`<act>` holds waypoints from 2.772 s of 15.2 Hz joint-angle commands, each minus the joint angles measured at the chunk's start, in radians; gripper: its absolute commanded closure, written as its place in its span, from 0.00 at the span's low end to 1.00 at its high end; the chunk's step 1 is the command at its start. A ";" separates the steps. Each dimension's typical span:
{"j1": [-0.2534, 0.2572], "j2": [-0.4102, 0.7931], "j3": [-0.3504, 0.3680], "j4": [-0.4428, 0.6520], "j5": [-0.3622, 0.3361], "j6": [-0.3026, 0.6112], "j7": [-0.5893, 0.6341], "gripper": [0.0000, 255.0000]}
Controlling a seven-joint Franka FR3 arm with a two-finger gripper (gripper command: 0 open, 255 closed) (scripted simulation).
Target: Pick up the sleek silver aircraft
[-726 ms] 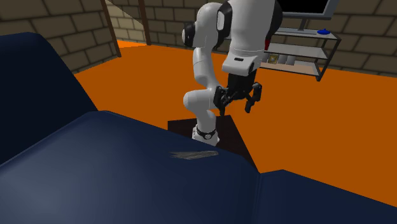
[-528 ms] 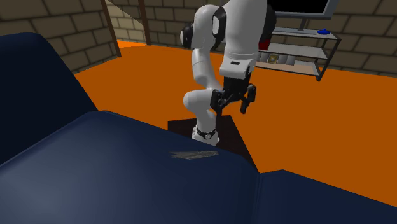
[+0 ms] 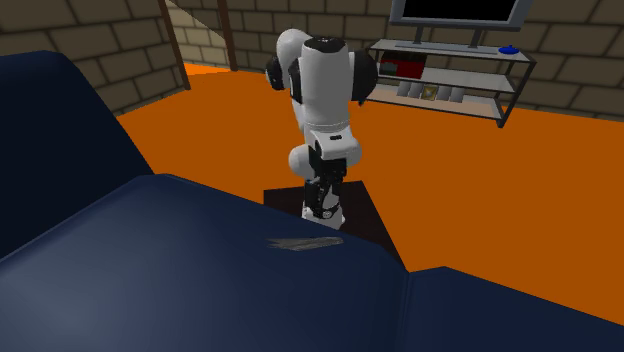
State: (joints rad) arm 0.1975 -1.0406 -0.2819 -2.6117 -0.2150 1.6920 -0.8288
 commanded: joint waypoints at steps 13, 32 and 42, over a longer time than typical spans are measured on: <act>0.127 0.029 -0.365 -0.129 -0.251 0.226 -0.582 0.00; 0.143 0.019 -0.321 -0.054 -0.210 0.142 -0.580 1.00; 0.164 0.025 -0.273 0.050 -0.166 0.044 -0.579 1.00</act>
